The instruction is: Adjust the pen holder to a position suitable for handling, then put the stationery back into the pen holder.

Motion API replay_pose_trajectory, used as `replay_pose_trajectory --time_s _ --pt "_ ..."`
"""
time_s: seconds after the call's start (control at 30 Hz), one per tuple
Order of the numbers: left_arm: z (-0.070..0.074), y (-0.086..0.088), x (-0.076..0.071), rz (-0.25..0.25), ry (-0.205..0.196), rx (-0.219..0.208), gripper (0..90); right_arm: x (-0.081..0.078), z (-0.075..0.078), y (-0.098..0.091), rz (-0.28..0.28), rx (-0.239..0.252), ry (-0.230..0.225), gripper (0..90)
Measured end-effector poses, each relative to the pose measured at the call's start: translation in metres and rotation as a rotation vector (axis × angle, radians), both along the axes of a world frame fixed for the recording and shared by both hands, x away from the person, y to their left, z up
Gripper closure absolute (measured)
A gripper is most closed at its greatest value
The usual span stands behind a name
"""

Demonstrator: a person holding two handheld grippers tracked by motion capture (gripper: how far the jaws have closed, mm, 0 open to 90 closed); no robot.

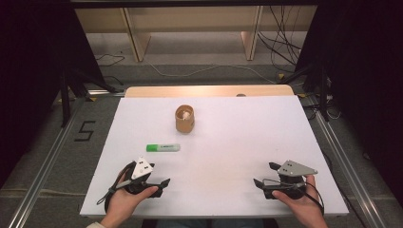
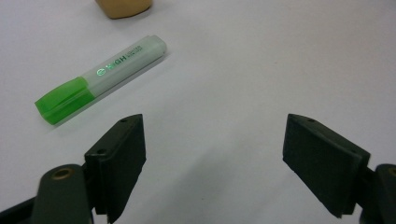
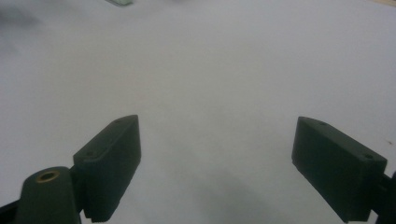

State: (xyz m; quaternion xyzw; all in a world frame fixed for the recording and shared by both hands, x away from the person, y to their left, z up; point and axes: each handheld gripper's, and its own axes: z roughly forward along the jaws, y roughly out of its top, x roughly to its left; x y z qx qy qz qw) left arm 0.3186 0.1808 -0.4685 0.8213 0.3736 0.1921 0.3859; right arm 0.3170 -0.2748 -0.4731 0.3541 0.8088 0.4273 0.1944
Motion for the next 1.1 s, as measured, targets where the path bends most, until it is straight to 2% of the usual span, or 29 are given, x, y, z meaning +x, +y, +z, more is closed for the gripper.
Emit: replay_pose_trajectory --time_s 0.37,0.5,0.67,0.87,1.0,1.1 --pt "-0.0009 0.0009 -0.0008 0.003 -0.012 0.004 22.9 0.0045 -0.0006 0.0004 -0.008 0.004 0.001 16.5" --pt "-0.0011 0.0005 0.0 0.008 -0.008 -0.001 25.6 0.0039 0.0003 -0.0008 -0.008 0.002 -0.005 16.4" --pt "-0.0009 -0.0002 0.0015 0.026 -0.027 -0.02 31.8 0.0036 0.0007 -0.0008 -0.01 0.008 -0.008 16.4" --pt "0.0025 -0.0014 0.0029 0.033 -0.05 -0.023 44.9 0.003 0.0 0.0006 -0.001 0.006 -0.012 16.4" --pt "0.0042 -0.0053 0.0039 0.034 -0.045 -0.021 65.8 0.002 -0.0006 -0.0008 0.001 0.008 -0.009 16.4" --pt "0.0063 -0.0083 0.007 0.038 -0.023 -0.002 78.7 0.0005 0.0002 -0.001 -0.001 0.005 -0.011 16.4"
